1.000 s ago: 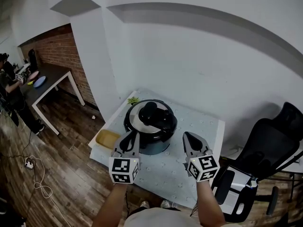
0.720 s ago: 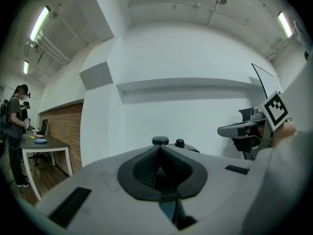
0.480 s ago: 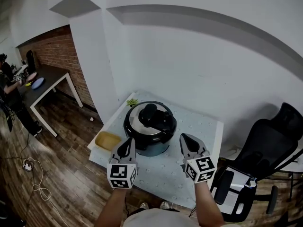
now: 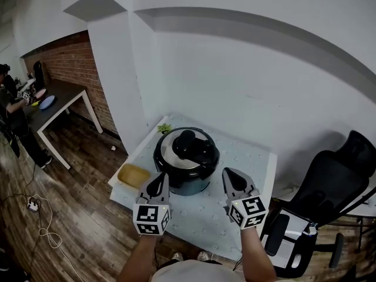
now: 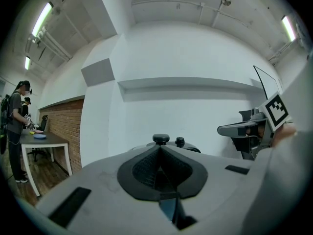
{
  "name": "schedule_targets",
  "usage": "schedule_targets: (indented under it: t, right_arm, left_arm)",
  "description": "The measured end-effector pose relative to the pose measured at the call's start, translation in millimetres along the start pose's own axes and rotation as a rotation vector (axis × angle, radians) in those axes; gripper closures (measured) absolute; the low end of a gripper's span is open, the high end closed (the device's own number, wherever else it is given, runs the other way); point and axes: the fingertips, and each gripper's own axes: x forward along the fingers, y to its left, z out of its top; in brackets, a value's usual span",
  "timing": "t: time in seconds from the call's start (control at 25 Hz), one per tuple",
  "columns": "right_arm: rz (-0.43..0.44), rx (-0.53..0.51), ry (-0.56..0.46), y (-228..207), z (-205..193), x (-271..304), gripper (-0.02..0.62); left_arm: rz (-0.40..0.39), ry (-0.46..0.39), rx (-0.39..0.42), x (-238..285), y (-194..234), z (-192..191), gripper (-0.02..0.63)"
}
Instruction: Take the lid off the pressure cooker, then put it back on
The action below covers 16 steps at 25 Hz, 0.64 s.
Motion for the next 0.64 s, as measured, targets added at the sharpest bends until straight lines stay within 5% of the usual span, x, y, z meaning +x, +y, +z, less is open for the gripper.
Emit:
schedule_targets:
  t: [0.64]
  right_arm:
    - [-0.004, -0.003, -0.004, -3.1, 0.8, 4.0, 0.595]
  left_arm:
    - [-0.012, 0.009, 0.004, 7.2, -2.3, -1.2, 0.592]
